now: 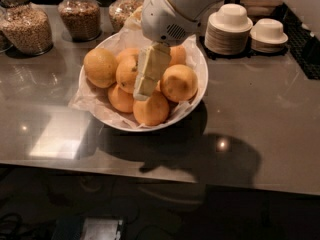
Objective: Pick orange from white bowl
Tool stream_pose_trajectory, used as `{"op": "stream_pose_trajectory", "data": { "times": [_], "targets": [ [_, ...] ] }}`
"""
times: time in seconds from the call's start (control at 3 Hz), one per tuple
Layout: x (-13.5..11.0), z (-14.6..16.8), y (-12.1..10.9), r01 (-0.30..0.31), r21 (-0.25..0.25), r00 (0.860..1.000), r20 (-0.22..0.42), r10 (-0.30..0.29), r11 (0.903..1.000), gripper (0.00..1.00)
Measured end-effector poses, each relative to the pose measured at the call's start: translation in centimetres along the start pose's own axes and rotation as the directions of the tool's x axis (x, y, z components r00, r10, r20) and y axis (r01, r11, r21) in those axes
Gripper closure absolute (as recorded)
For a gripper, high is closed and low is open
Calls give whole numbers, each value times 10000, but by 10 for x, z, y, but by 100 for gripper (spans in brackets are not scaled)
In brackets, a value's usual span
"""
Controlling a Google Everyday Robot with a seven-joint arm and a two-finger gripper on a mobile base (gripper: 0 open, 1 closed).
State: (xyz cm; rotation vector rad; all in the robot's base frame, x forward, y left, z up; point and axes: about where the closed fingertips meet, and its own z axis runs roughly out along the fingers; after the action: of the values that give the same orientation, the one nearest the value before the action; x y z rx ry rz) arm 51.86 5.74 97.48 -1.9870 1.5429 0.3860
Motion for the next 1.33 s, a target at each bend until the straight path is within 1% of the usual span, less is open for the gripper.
{"op": "stream_pose_trajectory", "data": {
  "times": [0.33, 0.67, 1.0, 1.33],
  "targets": [
    [10, 13, 0, -355, -285, 9992, 172, 360, 9990, 0],
    [22, 24, -1, -737, -453, 9967, 314, 751, 9963, 0],
    [22, 24, -1, -741, -453, 9967, 312, 755, 9962, 0],
    [34, 30, -3, -1246, -443, 9921, 81, 1251, 9912, 0]
  ]
}}
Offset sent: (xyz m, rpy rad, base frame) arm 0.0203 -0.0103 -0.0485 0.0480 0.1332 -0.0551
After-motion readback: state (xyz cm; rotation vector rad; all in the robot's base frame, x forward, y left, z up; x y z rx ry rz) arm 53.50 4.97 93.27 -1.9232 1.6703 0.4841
